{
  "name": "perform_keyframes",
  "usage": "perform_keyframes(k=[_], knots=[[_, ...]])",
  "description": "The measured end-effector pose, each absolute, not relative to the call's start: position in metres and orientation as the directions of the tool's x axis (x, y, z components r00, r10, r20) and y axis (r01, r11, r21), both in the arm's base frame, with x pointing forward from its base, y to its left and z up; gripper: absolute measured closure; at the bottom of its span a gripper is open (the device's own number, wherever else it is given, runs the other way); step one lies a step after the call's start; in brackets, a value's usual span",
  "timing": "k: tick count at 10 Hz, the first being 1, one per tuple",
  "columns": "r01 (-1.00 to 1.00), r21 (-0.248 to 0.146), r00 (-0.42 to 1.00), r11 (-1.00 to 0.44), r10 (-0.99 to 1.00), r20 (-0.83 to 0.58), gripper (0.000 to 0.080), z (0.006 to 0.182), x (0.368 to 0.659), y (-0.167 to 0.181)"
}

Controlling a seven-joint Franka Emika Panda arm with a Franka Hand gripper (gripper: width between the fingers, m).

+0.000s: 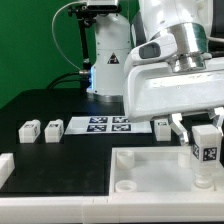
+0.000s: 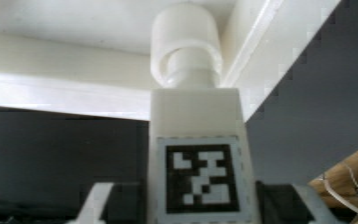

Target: Assemble one leg

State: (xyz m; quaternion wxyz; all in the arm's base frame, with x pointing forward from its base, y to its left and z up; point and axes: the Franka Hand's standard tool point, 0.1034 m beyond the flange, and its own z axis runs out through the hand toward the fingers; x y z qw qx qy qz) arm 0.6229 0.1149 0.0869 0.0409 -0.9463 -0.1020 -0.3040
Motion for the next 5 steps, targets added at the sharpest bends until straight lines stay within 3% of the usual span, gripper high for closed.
perform_keyframes(k=[4, 5], knots=[[0.218, -0.017, 0.800, -0.976, 0.169, 0.575, 0.0508, 0.0813, 0.6205, 0.1149], [0.218, -0.017, 0.800, -0.976, 0.169, 0.575, 0.0351, 0.0811, 0.6204, 0.1149]])
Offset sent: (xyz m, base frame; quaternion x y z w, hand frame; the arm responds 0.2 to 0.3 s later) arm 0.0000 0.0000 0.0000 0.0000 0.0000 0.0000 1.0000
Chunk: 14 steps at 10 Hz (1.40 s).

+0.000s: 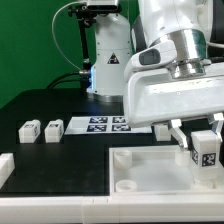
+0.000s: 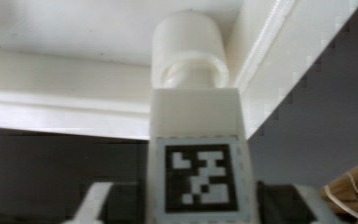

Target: Assemble one leg

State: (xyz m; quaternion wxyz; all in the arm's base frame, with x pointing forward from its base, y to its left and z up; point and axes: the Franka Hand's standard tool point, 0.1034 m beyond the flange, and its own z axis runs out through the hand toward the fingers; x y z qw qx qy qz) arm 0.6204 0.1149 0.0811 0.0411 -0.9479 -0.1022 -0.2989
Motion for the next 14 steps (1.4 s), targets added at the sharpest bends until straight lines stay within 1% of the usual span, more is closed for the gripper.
perform_keyframes(k=[1, 2, 3, 7, 9, 10, 11, 12, 13, 14], knots=[[0.218, -0.017, 0.800, -0.976, 0.169, 0.575, 0.0351, 0.081, 0.620, 0.115], [0.218, -0.017, 0.801, -0.976, 0.169, 0.575, 0.0221, 0.081, 0.620, 0.115], [0.218, -0.017, 0.801, -0.976, 0.169, 0.575, 0.0172, 0.081, 0.620, 0.115], [0.218, -0.017, 0.801, -0.976, 0.169, 0.575, 0.0151, 0.081, 0.620, 0.115], [0.209, -0.025, 0.817, -0.978, 0.161, 0.553, 0.0150, 0.079, 0.619, 0.111], [0.204, -0.038, 0.839, -0.978, 0.154, 0.522, 0.0150, 0.079, 0.619, 0.113], [0.195, -0.063, 0.874, -0.979, 0.144, 0.465, 0.0150, 0.083, 0.621, 0.119], [0.189, -0.069, 0.878, -0.979, 0.137, 0.458, 0.0150, 0.086, 0.626, 0.120], [0.176, -0.087, 0.902, -0.981, 0.125, 0.414, 0.0150, 0.082, 0.627, 0.122], [0.143, -0.127, 0.958, -0.982, 0.105, 0.268, 0.0150, 0.081, 0.626, 0.131]])
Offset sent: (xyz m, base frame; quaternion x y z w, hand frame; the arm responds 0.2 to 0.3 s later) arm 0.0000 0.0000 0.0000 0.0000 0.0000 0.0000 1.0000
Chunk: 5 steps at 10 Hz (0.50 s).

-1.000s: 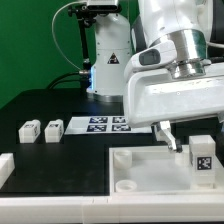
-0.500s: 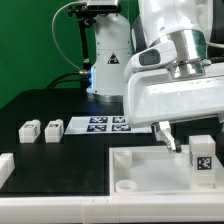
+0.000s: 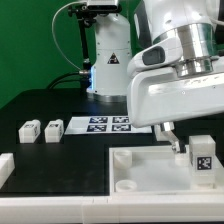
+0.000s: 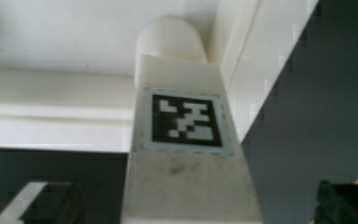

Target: Assemble one leg

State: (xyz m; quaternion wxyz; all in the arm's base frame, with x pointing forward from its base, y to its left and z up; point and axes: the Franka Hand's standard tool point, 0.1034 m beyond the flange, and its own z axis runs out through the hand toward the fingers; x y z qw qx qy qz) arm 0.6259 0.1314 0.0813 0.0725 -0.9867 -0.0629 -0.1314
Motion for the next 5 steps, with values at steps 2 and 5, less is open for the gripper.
perform_keyframes(k=[2, 5], knots=[[0.137, -0.155, 0.990, -0.978, 0.130, 0.053, 0.0150, 0.083, 0.628, 0.130], [0.136, -0.158, 0.991, -0.978, 0.133, 0.031, 0.0150, 0.080, 0.635, 0.123]])
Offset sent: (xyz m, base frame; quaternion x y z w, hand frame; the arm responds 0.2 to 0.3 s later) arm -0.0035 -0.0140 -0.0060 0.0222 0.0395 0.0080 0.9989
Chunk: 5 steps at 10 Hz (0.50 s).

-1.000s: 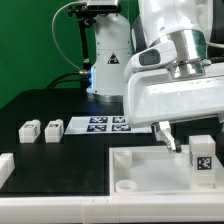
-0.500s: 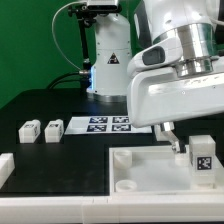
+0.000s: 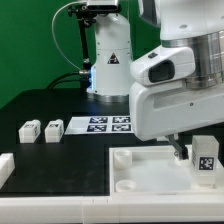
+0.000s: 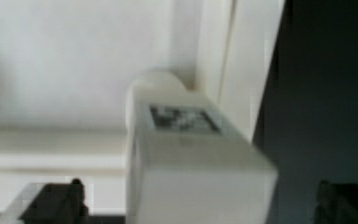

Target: Assemble one leg

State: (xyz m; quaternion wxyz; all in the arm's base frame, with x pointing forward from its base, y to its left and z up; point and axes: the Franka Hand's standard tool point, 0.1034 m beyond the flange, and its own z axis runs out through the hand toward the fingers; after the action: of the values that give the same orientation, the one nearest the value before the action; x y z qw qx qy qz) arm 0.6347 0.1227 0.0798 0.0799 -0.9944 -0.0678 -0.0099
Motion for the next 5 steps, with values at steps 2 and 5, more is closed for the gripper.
perform_keyframes(k=[2, 5], knots=[[0.118, -0.158, 0.993, -0.980, 0.115, 0.029, 0.0274, 0.0799, 0.6352, 0.1231], [-0.074, -0.161, 0.997, -0.984, -0.075, 0.001, 0.0484, 0.0796, 0.6357, 0.1218]])
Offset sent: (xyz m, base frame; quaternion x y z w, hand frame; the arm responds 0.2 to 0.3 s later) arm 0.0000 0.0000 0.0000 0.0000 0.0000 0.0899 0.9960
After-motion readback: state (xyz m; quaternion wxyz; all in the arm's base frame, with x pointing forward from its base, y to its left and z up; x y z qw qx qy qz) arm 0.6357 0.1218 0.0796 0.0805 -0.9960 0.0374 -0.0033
